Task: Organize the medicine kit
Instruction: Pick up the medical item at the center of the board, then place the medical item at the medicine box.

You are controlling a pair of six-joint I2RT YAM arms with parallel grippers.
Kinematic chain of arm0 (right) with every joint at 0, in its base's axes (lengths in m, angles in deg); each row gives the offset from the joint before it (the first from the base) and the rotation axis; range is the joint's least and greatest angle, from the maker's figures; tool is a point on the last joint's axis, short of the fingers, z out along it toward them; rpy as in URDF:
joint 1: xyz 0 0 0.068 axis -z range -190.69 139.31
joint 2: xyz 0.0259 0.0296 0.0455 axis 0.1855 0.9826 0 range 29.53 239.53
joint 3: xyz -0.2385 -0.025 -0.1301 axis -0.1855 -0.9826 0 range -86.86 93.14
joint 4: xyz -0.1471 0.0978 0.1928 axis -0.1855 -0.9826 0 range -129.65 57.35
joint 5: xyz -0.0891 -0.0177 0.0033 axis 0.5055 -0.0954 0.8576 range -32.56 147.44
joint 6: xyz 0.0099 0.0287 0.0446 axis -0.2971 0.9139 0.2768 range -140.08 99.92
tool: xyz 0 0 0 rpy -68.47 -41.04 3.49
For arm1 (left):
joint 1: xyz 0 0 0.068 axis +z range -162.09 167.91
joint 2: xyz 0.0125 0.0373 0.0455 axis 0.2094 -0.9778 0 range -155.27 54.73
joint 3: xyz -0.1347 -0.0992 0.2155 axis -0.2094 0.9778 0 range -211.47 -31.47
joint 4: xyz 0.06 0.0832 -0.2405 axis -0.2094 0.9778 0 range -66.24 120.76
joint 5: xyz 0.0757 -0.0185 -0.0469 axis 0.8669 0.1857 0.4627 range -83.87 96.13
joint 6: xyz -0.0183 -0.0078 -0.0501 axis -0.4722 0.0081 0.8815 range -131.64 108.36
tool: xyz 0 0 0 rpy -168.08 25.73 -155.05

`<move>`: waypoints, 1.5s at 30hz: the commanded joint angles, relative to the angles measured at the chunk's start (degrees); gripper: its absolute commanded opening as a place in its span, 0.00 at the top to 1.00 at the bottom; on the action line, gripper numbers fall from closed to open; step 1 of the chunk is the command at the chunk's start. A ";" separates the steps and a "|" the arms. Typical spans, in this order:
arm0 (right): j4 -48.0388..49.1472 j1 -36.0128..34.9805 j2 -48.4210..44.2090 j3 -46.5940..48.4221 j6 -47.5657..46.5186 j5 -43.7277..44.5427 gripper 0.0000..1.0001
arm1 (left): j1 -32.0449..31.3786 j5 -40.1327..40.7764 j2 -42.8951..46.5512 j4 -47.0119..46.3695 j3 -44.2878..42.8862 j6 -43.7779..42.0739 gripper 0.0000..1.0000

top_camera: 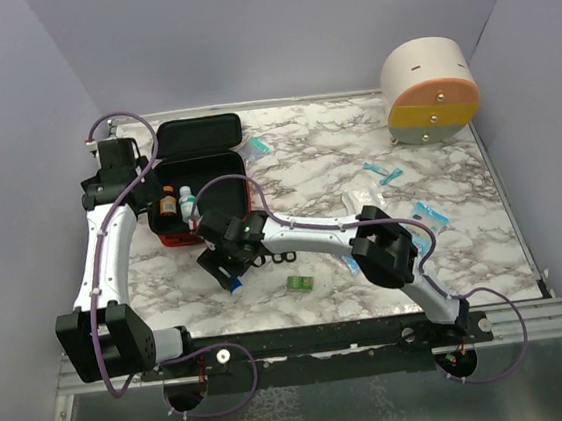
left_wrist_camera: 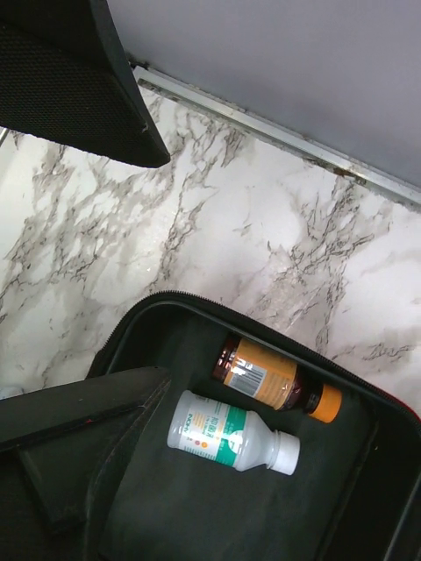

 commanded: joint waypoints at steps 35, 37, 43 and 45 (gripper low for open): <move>1.81 11.83 7.00 29.72 0.43 6.42 0.99 | 1.88 -0.28 3.90 1.57 0.13 0.82 0.01; 2.55 13.26 9.55 32.01 0.68 6.20 0.99 | 1.89 -0.49 4.00 1.66 0.36 0.82 0.01; 5.55 14.72 13.91 33.34 0.98 5.66 0.99 | 1.82 -1.15 3.81 1.66 1.41 1.21 0.01; 6.77 14.73 14.47 32.35 1.52 5.27 0.99 | 1.85 -1.44 3.76 1.58 1.90 1.54 0.01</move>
